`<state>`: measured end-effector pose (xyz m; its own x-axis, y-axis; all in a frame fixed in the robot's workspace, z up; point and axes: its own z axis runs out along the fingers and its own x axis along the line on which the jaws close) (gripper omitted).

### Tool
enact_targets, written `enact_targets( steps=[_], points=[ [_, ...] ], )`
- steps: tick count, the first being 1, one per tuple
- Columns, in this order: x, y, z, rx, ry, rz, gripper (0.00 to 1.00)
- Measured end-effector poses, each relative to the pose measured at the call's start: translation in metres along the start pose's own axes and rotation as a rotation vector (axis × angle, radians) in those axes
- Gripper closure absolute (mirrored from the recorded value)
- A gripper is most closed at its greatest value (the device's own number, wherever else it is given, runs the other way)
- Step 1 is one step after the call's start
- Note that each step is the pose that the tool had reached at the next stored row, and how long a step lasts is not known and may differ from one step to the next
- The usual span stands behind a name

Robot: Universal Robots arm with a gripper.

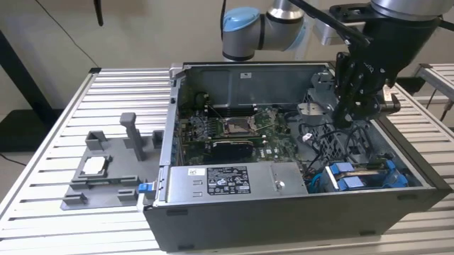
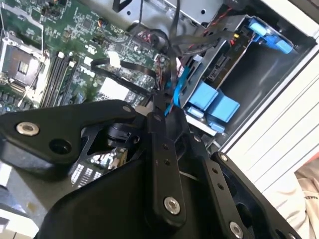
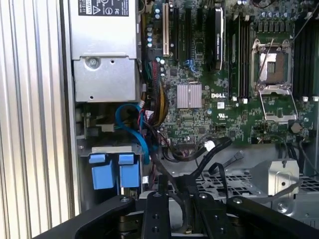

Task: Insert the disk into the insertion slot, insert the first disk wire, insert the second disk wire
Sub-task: 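Insert the second disk wire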

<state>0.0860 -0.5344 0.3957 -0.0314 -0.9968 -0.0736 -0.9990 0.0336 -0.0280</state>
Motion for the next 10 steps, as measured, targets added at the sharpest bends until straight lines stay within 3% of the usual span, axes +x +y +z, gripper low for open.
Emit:
enact_targets(
  steps=[2,6,8,10],
  points=[
    [-0.0008,0.0030,0.0001,0.0169,0.0071,-0.002,0.73],
    [-0.0038,0.0081,0.0014,0.0233,0.0376,-0.008,0.73],
    [-0.0067,0.0090,0.0033,0.0263,0.0456,-0.019,0.73],
    [-0.0099,0.0097,0.0049,0.0289,0.0482,-0.031,0.73]
  ],
)
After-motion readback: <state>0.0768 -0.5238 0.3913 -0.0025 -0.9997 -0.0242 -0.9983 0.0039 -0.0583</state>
